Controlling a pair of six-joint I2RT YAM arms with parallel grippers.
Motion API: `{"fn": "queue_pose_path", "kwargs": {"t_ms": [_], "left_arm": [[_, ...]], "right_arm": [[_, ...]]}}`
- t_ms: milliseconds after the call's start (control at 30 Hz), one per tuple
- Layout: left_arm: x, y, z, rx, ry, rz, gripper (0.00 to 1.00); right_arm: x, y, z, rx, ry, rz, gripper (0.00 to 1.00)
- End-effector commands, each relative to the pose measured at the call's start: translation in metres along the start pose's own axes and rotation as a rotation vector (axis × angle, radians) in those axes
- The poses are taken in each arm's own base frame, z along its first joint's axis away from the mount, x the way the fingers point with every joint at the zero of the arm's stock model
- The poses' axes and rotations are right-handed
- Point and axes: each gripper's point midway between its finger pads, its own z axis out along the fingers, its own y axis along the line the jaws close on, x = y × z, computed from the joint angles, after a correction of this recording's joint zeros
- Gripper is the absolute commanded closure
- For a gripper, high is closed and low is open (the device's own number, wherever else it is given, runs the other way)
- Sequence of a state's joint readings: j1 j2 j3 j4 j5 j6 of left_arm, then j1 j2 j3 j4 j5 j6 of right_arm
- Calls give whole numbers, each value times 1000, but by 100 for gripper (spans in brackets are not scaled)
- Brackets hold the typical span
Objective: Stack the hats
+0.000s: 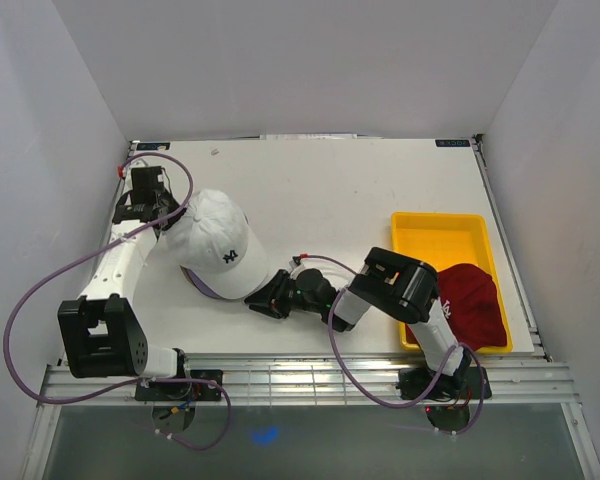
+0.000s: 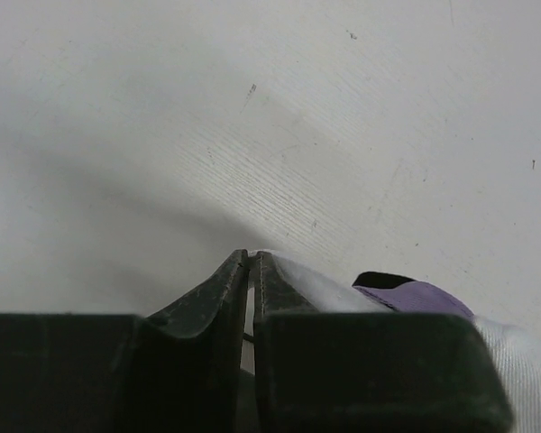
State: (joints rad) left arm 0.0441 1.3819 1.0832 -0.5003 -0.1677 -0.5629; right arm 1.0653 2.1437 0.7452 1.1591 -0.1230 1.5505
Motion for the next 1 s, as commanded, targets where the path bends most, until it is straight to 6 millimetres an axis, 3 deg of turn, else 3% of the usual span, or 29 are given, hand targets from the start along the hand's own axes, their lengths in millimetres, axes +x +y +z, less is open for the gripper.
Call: {"fn": "queue_pose_path", "kwargs": {"t_ms": [0,267,367,667,967], "left_arm": [[25,33,-12,-127,114,71,78],[-17,15,-39,-76,21,69,51],[-28,10,-49,-57,-10,65,46],[-61,-5,-70,-3,-89,41,41],[-108,-36,-107,113,-201,37,37]], "right_arm": [[-4,-62,-13,273,-16,34,60],[-18,-51,-22,368,-77,-55,60],[-22,-49,-27,426,-90,-93,59],[-39,-51,-43,507,-150,-137,57],[-64,-26,-60,588,-242,-271,55]]}}
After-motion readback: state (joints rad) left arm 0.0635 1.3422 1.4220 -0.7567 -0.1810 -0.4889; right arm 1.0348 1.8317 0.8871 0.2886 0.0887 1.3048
